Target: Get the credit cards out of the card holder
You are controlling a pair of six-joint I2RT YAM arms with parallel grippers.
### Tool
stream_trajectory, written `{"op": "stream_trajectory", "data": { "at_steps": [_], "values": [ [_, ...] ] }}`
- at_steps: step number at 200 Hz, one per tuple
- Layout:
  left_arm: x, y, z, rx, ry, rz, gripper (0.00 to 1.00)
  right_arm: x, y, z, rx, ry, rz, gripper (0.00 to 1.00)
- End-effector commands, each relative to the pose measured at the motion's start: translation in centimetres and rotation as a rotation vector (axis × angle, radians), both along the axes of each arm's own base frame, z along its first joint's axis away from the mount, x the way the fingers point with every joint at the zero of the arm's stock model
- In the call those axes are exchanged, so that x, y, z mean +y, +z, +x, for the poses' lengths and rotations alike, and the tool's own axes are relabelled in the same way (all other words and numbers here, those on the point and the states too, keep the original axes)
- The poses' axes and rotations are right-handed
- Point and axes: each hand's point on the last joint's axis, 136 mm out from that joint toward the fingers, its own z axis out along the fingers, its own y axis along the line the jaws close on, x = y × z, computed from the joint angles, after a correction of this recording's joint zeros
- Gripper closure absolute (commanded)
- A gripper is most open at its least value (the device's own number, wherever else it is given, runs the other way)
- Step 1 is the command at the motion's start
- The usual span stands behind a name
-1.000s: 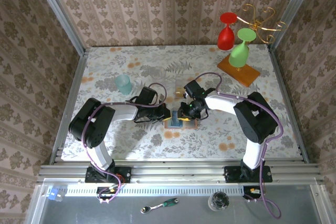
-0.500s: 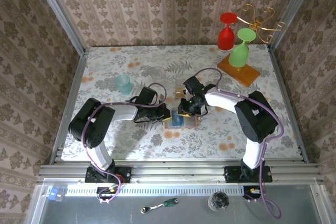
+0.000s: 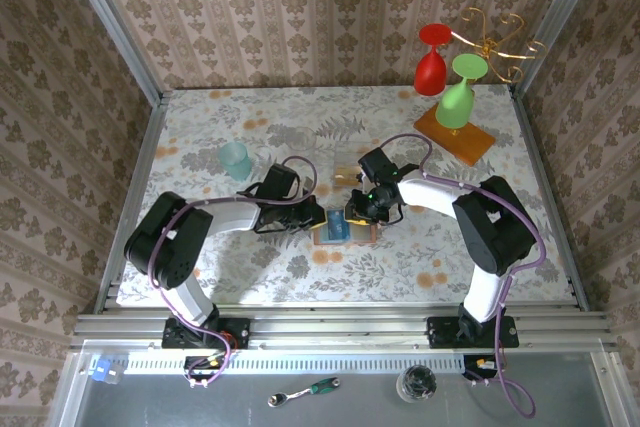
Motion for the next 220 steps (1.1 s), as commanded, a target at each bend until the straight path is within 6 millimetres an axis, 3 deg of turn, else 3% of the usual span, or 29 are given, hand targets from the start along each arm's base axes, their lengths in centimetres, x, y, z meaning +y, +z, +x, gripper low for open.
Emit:
{"op": "stream_trajectory", "data": {
  "at_steps": [1, 61, 146, 220],
  "values": [
    [0.0, -1.0, -0.4, 0.032, -0.002, 0.017, 0.95, 0.4, 0.4, 0.0, 0.008, -0.004, 0.039, 0.76],
    [0.8, -2.8, -0.9, 0.066, 0.006, 0.046, 0.96, 0.4, -0.7, 0.0, 0.034, -0.004, 0.046, 0.76],
    [1.0, -2.9, -0.8, 0.067, 0.007, 0.057, 0.96, 1.0, -1.9, -0.5, 0.072, -0.001, 0.088, 0.76],
    [1.0, -3.0, -0.8, 0.070, 0.008, 0.058, 0.96, 1.9, -1.0, -0.5, 0.061, -0.001, 0.164, 0.81]
  ]
}}
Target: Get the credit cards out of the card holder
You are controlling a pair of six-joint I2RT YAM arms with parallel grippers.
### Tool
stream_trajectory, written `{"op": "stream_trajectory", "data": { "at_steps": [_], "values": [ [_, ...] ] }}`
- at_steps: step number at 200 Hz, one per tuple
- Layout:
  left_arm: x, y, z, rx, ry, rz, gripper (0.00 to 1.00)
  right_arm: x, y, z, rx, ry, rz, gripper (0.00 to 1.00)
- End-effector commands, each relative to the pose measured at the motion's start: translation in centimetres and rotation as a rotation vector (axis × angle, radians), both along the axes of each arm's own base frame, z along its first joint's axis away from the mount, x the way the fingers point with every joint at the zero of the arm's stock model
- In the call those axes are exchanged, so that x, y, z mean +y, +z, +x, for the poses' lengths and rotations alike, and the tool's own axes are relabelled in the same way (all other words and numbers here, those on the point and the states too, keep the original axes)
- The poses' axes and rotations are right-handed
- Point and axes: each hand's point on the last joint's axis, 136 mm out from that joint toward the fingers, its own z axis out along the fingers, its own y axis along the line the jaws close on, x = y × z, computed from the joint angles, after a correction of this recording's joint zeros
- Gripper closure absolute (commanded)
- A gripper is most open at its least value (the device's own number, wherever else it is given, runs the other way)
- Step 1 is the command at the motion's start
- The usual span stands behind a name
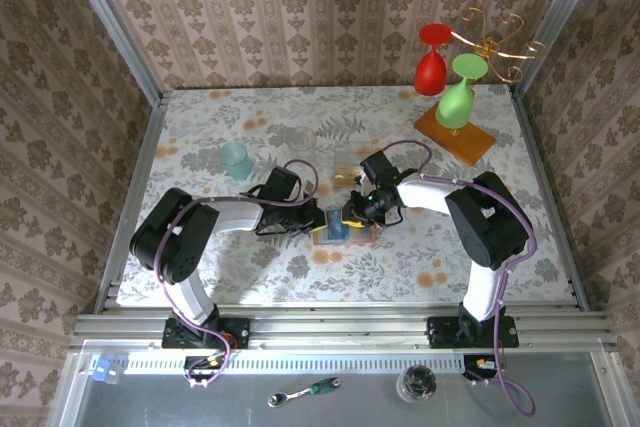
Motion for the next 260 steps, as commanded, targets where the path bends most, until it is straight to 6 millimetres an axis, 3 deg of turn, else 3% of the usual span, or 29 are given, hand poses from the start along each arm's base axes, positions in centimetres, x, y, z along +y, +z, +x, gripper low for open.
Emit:
{"op": "stream_trajectory", "data": {
  "at_steps": [1, 73, 164, 260],
  "values": [
    [0.8, -1.4, -0.5, 0.040, 0.008, 0.039, 0.96, 0.5, 0.2, -0.4, 0.020, 0.004, 0.046, 0.81],
    [0.9, -1.5, -0.6, 0.043, 0.008, 0.042, 0.96, 0.4, 0.4, -0.6, 0.018, 0.001, 0.071, 0.84],
    [1.0, -1.5, -0.6, 0.045, 0.009, 0.046, 0.96, 0.5, 0.4, -1.6, 0.049, 0.023, 0.091, 0.77],
    [1.0, -1.4, -0.5, 0.044, 0.010, 0.048, 0.96, 0.3, 1.6, -1.1, 0.011, 0.009, 0.106, 0.87]
  ]
}}
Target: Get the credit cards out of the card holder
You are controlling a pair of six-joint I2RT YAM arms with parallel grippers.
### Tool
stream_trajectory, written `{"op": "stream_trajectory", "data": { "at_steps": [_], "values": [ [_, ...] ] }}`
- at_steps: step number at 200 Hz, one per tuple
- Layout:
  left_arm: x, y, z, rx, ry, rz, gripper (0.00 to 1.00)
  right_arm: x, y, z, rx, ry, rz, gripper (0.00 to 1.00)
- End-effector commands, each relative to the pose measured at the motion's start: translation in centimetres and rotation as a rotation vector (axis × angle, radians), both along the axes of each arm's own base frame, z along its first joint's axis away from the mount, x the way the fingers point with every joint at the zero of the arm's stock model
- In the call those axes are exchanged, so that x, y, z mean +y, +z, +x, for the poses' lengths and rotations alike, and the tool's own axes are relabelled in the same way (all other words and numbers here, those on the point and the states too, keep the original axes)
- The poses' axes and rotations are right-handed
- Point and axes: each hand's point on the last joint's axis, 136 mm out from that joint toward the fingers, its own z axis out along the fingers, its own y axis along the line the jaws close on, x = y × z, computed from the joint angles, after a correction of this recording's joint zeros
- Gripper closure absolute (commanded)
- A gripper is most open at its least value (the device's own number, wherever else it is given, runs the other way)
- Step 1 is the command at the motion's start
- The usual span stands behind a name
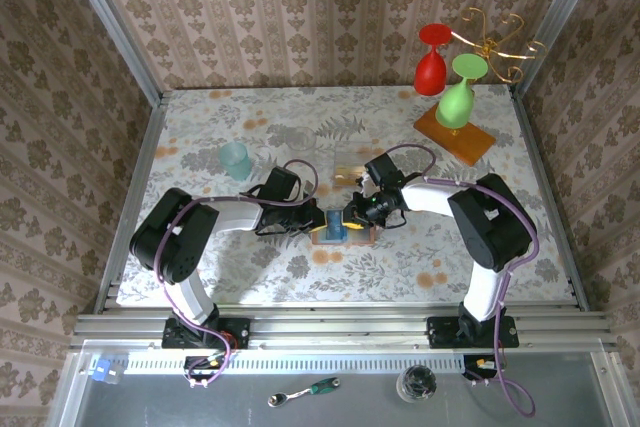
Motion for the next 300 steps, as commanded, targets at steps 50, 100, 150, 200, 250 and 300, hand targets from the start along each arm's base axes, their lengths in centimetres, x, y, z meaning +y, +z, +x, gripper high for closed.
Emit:
{"op": "stream_trajectory", "data": {
  "at_steps": [50, 100, 150, 200, 250, 300],
  "values": [
    [1.0, -1.3, -0.6, 0.040, 0.005, 0.052, 0.96, -1.3, 0.6, -0.5, 0.004, -0.015, -0.020, 0.89],
    [1.1, -1.2, -0.6, 0.040, 0.007, 0.051, 0.96, -2.8, 0.5, -0.7, 0.004, -0.029, -0.040, 0.89],
    [1.0, -1.0, -0.5, 0.037, 0.008, 0.050, 0.96, -3.7, 1.3, -0.7, -0.014, -0.034, -0.057, 0.90],
    [1.0, -0.7, -0.7, 0.028, 0.010, 0.046, 0.96, -3.9, 3.1, -0.6, -0.055, -0.024, -0.064, 0.93],
    [0.4, 0.1, -0.4, 0.010, 0.013, 0.018, 0.94, -4.2, 4.6, -0.1, -0.102, -0.006, -0.091, 0.95],
    [0.1, 1.5, 0.5, -0.023, 0.021, -0.023, 0.87, -4.3, 7.2, 1.3, -0.215, 0.101, -0.137, 1.00]
  ]
}}
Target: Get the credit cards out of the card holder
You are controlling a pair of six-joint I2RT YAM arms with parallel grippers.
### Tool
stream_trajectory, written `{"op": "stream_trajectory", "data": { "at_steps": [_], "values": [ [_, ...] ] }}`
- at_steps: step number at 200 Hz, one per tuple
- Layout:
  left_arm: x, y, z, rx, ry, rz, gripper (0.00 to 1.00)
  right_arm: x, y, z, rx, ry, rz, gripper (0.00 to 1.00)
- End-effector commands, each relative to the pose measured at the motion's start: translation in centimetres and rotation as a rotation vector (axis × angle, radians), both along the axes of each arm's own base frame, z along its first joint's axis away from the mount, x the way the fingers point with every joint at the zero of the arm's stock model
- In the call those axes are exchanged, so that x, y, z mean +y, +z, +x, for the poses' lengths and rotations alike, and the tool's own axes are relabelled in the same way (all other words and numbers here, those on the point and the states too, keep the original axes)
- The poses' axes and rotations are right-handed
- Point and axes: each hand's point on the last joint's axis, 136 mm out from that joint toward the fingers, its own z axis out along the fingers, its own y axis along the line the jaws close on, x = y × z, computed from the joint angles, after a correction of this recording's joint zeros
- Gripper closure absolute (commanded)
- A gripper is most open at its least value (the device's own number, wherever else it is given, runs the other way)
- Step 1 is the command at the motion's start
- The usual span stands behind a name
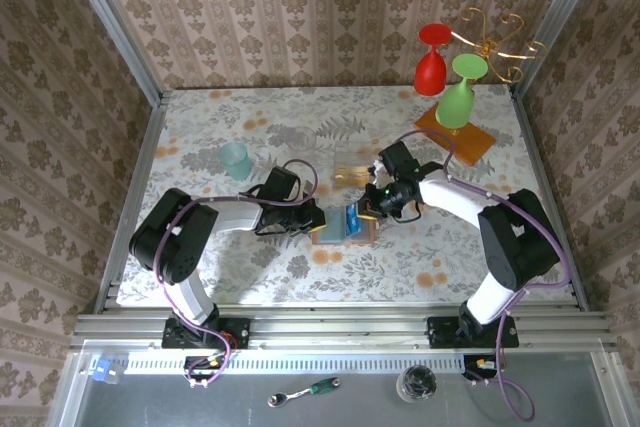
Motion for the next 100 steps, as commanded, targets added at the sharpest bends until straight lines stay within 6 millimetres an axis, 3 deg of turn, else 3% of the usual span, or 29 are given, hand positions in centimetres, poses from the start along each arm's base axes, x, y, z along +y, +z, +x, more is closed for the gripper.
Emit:
{"op": "stream_trajectory", "data": {
  "at_steps": [1, 20, 100],
  "values": [
    [0.0, 1.4, 0.5, -0.023, 0.015, -0.024, 0.87, -0.4, 2.5, 0.8, -0.101, 0.084, -0.040, 1.00],
    [0.3, 1.9, 0.7, -0.039, 0.023, -0.036, 0.84, -0.4, 3.6, 0.9, -0.170, 0.204, -0.072, 1.00],
    [2.3, 2.3, 0.9, -0.057, 0.069, -0.039, 0.83, -2.7, 8.3, 5.5, -0.601, 0.709, -0.419, 1.00]
  ]
}}
